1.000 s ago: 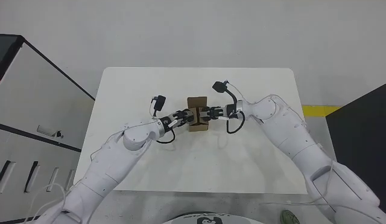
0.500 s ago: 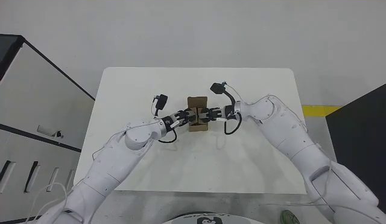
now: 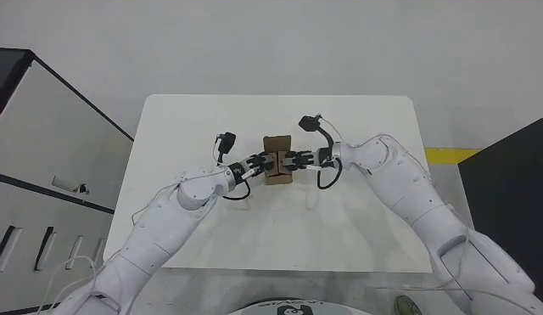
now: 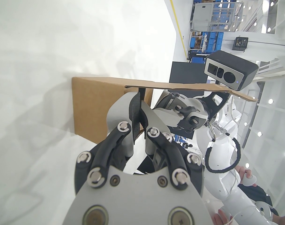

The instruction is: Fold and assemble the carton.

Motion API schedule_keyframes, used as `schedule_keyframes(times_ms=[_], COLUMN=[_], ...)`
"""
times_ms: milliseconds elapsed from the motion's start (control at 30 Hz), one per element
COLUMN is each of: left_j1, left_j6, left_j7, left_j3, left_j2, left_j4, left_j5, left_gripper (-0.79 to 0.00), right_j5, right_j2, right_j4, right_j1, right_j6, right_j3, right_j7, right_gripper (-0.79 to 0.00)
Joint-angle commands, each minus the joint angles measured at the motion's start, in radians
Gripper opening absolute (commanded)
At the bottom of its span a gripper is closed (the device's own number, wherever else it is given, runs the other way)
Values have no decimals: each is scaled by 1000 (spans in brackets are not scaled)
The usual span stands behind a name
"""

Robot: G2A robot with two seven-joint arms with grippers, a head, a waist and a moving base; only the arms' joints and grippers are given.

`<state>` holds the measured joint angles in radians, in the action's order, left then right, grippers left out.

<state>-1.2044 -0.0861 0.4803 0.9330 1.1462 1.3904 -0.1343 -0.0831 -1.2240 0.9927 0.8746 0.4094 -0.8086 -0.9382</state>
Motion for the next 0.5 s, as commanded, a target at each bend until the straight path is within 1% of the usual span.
schedule_keyframes(times_ms=[0,333,467], left_j1=[-1,-10,-11], left_j6=[0,18,19], left_j7=[-1,6,11], left_j3=[2,21,23], left_j2=[1,5,7], left_j4=[-1,11,5], left_j5=[1,-4,0], left_gripper=[-785,-785,-785], right_j5=[2,5,-10], right_j2=[1,6,5], right_j4=[1,29,32], right_j1=[2,12,12], right_j6=[-1,21,3], right_j3=[-3,-20,-13], right_j7=[-2,-3,-10], right_gripper=[-785,-785,-785])
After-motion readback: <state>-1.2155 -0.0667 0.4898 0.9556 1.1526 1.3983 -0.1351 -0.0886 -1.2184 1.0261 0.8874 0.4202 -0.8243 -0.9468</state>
